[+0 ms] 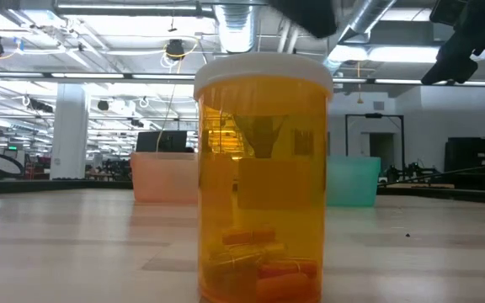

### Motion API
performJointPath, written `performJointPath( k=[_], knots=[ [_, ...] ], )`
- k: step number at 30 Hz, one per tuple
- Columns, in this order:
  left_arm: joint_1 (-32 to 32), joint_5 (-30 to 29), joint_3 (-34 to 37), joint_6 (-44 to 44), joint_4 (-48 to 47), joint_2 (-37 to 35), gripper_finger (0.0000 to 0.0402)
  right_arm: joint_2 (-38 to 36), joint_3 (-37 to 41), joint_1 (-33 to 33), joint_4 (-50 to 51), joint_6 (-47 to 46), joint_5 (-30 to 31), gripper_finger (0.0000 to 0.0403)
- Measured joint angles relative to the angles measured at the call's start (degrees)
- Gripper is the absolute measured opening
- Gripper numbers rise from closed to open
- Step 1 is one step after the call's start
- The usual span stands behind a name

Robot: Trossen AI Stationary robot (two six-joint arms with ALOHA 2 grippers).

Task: Pick and place medicine bottles into bin by pill shape (circle, oval)
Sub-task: Put the orange pill bottle into the green bin

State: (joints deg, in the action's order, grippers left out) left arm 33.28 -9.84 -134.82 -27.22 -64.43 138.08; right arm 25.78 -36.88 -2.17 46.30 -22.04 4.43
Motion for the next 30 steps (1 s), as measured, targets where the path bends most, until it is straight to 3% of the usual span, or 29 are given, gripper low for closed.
performJointPath(
  k=[17, 30],
  knots=[
    [0.25, -0.57, 7.51, 2.15, 2.28, -0.02, 0.0332, 0.02, 0.0, 0.0, -0.01, -0.07, 0.02, 0.0255],
    [0.24, -0.71, 7.78, 4.26, 1.78, -0.02, 0.0318, 0.0, 0.0, 0.0, -0.03, -0.53, 0.04, 0.0255]
  ],
)
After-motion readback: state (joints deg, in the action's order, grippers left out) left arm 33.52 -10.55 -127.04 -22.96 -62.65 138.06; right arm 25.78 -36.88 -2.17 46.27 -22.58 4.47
